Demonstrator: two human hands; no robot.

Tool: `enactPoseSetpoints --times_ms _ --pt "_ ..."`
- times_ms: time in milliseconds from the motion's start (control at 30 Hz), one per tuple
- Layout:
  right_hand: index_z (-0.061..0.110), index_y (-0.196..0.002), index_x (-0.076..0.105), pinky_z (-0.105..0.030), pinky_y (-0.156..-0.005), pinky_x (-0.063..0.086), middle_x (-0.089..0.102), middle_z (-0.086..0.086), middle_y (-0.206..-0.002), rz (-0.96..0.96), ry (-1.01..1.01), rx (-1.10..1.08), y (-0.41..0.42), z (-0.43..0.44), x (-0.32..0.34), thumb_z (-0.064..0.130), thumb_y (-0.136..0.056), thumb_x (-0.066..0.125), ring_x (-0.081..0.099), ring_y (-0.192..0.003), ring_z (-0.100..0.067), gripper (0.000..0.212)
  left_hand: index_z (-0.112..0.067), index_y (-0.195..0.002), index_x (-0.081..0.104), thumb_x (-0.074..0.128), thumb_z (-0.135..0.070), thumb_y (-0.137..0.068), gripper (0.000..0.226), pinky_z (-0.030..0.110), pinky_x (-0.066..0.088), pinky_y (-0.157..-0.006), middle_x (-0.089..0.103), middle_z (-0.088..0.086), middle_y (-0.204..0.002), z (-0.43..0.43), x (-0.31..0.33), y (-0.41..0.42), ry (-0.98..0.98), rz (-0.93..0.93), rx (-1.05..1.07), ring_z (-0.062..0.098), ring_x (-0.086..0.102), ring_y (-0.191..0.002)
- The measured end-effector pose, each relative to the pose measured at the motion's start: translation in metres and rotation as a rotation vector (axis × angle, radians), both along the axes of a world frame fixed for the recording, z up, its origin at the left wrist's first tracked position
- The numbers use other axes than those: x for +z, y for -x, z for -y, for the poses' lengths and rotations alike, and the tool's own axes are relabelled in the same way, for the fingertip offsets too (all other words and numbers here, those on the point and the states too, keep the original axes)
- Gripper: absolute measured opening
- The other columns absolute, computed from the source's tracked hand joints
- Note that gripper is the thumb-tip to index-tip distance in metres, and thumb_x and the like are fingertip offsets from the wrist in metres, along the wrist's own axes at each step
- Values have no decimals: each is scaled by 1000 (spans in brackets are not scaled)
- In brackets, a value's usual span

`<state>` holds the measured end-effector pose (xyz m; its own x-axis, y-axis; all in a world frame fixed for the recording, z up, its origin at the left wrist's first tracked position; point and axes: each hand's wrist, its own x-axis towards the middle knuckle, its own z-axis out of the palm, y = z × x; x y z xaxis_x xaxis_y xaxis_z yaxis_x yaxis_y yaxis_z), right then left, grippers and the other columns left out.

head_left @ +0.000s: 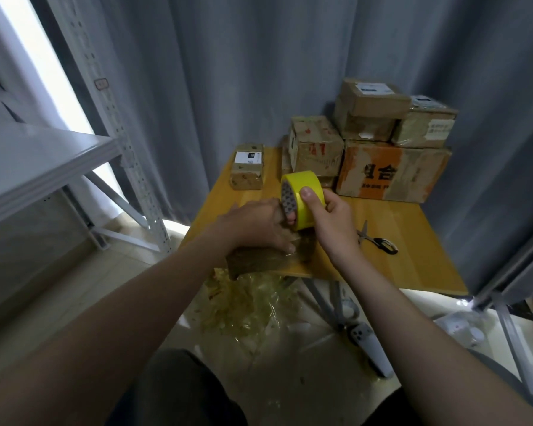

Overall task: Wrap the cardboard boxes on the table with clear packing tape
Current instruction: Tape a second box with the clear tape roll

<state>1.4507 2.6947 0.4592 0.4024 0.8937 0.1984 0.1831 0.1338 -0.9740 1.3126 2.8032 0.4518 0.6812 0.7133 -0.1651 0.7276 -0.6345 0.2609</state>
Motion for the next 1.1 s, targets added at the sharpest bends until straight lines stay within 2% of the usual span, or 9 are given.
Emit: enactPoseSetpoints --times_ms 67,267,367,567,700,867,933,1033,1100 --pt "19 -91 69 -7 -56 44 71 18 -62 25 35 2 0 -7 4 34 -105 57 65 -60 8 24 -27 -143 47 78 -69 -72 88 58 37 -110 55 -3 -139 3 -5 -2 -104 44 69 25 52 -128" --pt "8 -92 76 -24 -61 56 75 -5 -67 -1 139 15 -5 -9 27 43 -104 58 72 -61 -13 41 -30 -129 51 81 -72 -63 84 56 39 -107 62 -6 -124 -10 -12 -1 -17 90 133 24 58 -118" --pt "4 -93 72 -27 -54 56 73 -11 -64 -72 176 68 -3 18 29 37 -105 58 70 -54 -20 38 -30 -133 50 82 -68 -63 85 56 36 -110 61 -5 -128 -12 -15 -1 -24 104 118 25 56 -123" --pt "5 -97 67 -38 -65 61 74 -16 -69 -96 314 62 -1 61 -9 38 -104 59 72 -59 -28 34 -26 -154 37 78 -77 -60 115 52 31 -113 51 0 -150 -16 -16 -1 -37 70 121 27 48 -136" --pt "3 -100 67 -59 -81 61 75 -24 -76 -202 365 62 9 71 -43 40 -103 60 74 -69 -38 38 -25 -157 33 77 -77 -63 116 49 31 -112 48 1 -153 -14 -15 0 -37 50 115 27 46 -136" --pt "3 -102 67 -54 -80 63 75 -22 -76 -246 380 42 10 67 -56 40 -102 61 76 -70 -34 38 -24 -157 34 80 -71 -68 110 50 27 -117 46 -1 -156 -12 -14 1 -36 75 95 25 44 -140" --pt "9 -100 66 -42 -77 63 74 -14 -79 -90 424 -39 6 65 -60 45 -99 65 75 -75 -24 35 -23 -160 30 81 -69 -70 113 50 24 -120 41 -1 -161 -11 -13 2 -37 76 83 25 40 -144" --pt "19 -118 53 -35 -78 55 63 -3 -105 149 436 -115 -1 62 -63 46 -91 74 65 -98 -19 44 -23 -162 25 80 -69 -71 117 51 19 -123 34 0 -166 -12 -12 2 -42 63 70 25 34 -149" --pt "22 -134 47 -33 -90 52 54 1 -125 328 306 -129 -5 60 -57 39 -92 75 57 -115 -19 53 -22 -162 24 79 -70 -70 117 52 19 -123 35 0 -165 -14 -14 2 -47 52 67 25 35 -149"
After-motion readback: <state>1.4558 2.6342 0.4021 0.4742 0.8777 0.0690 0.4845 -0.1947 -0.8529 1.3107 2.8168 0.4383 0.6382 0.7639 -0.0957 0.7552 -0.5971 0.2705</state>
